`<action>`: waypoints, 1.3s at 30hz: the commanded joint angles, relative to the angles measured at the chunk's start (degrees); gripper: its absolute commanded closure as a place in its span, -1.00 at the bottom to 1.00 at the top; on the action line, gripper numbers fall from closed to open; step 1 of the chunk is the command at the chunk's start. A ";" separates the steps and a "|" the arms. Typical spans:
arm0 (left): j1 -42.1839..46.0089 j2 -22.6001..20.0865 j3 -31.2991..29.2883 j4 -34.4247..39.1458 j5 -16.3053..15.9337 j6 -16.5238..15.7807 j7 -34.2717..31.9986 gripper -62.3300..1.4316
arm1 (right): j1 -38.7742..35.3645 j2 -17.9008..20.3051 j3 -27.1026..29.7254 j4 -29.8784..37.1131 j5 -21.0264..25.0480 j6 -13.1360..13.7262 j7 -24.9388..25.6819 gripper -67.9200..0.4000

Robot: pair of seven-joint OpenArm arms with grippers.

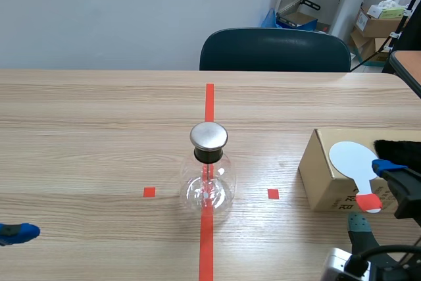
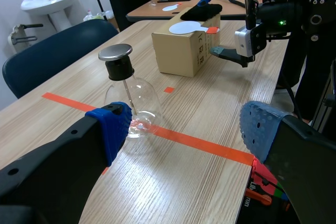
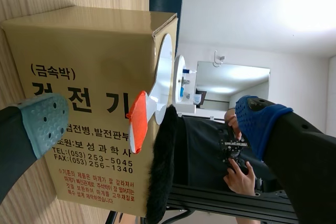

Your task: Do the electroscope experiment

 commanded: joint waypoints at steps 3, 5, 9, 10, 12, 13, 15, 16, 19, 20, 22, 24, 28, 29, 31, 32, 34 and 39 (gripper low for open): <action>0.11 0.31 -0.09 0.92 -0.17 -0.17 -0.85 -0.47 | 0.22 0.63 0.09 1.11 0.42 -3.47 -0.02 -1.00; 0.11 0.31 -0.09 0.92 -0.17 -0.17 -0.85 -0.47 | 0.22 0.63 0.09 1.11 0.42 -3.47 -0.02 -1.00; 0.11 0.31 -0.09 0.92 -0.17 -0.15 -0.83 -0.47 | 0.22 0.63 0.09 1.11 0.42 -3.47 -0.02 -1.00; 0.11 0.31 -0.09 0.92 -0.17 -0.15 -0.83 -0.47 | 0.22 0.63 0.09 1.11 0.42 -3.47 -0.02 -1.00; 0.11 0.31 -0.09 0.92 -0.17 -0.15 -0.83 -0.47 | 0.22 0.63 0.09 1.11 0.44 -3.47 -0.02 -1.00; 0.11 0.31 -0.09 0.92 -0.17 -0.15 -0.81 -0.47 | 0.22 0.63 0.09 1.11 0.44 -3.47 -0.02 -1.00; 0.11 0.31 -0.09 0.92 -0.17 -0.15 -0.81 -0.47 | 0.22 0.63 0.09 1.11 0.44 -3.47 -0.02 -1.00; 0.11 0.31 -0.09 0.92 -0.17 -0.15 -0.81 -0.47 | 0.22 0.63 0.09 1.11 0.44 -3.47 -0.02 -1.00; 0.11 0.31 -0.09 0.92 -0.17 -0.15 -0.81 -0.47 | 0.22 0.63 0.09 1.11 0.44 -3.47 -0.02 -1.00; 0.11 0.31 -0.09 0.92 -0.17 -0.15 -0.81 -0.47 | 0.22 0.63 0.09 1.11 0.44 -3.47 -0.02 -1.00; 0.11 0.31 -0.09 0.92 -0.17 -0.15 -0.81 -0.47 | 0.22 0.63 0.09 1.11 0.44 -3.47 -0.02 -1.00; 0.11 0.31 -0.09 0.92 -0.17 -0.13 -0.79 -0.47 | 0.22 0.63 0.09 1.11 0.44 -3.47 -0.02 -1.00; 0.09 0.31 -0.09 0.92 -0.17 -0.11 0.35 -0.47 | 0.22 0.63 0.09 1.11 0.44 -3.47 -0.02 -1.00; 0.09 0.31 -0.09 0.92 -0.17 -0.11 1.20 -0.47 | 0.22 0.63 0.09 1.11 0.44 -3.47 -0.02 -1.00; 0.09 0.31 -0.09 0.92 -0.17 -0.11 2.54 -0.47 | 0.22 0.63 0.09 1.11 0.44 -3.47 -0.02 -1.00; 0.09 0.31 -0.09 0.92 -0.17 -0.11 3.28 -0.47 | 0.22 0.63 0.09 1.11 0.44 -3.47 -0.02 -1.00; 0.09 0.31 -0.09 0.92 -0.17 -0.13 4.46 -0.47 | 0.22 0.63 0.09 1.11 0.44 -3.47 -0.02 -1.00; -0.07 0.63 -0.11 0.92 -0.20 -0.13 4.81 -0.47 | 0.22 0.63 0.09 1.11 0.44 -3.47 -0.02 -1.00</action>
